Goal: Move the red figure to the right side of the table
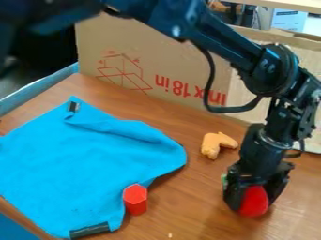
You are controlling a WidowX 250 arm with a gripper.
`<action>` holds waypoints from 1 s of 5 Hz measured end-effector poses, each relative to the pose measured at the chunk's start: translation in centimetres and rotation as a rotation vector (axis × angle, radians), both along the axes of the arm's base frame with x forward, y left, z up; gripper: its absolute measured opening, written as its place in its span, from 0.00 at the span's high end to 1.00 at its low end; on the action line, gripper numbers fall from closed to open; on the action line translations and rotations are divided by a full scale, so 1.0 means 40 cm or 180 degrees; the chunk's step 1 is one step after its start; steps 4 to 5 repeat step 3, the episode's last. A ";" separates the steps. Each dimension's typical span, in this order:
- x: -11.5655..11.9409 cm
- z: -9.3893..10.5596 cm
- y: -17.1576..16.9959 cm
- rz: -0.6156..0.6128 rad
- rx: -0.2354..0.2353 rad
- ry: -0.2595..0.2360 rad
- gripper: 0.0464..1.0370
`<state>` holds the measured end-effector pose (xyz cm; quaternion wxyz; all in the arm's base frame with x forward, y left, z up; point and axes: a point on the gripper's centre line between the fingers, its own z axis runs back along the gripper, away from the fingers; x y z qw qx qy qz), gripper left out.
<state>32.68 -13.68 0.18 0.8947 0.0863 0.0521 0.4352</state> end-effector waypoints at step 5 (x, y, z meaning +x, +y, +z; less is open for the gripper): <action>-0.271 0.361 0.362 -0.0330 -0.0932 -0.0500 0.04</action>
